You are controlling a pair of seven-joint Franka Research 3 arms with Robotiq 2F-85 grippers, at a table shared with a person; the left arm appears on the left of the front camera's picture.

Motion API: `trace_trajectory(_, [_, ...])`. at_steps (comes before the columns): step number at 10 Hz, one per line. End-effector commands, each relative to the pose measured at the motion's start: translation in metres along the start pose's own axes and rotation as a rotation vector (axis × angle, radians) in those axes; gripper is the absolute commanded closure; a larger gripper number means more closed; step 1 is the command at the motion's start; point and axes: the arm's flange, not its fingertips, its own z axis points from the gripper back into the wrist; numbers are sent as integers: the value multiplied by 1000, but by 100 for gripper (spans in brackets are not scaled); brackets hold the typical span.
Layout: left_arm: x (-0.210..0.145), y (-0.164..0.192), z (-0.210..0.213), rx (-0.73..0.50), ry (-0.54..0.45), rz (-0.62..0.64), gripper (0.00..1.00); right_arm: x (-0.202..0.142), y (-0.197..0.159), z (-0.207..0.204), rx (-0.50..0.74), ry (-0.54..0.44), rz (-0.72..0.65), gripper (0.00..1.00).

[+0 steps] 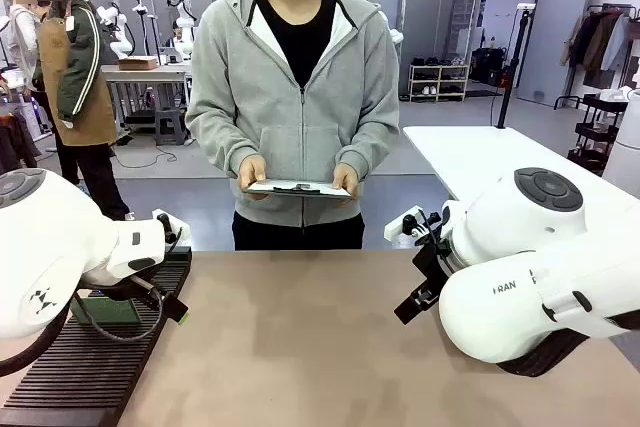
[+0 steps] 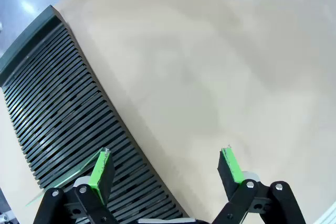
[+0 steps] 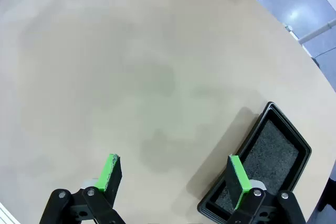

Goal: Inspect the PCB.
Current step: Pick up the Blank PCB and present it to the human.

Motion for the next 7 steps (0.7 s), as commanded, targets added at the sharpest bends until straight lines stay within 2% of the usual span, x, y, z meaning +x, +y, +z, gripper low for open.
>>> trace_trajectory(1, [0,0,0,0,0,-1,0,0,0,0,0,0,0,0])
trace_trajectory(7, [0,0,0,0,0,-1,0,0,0,0,0,0,0,0])
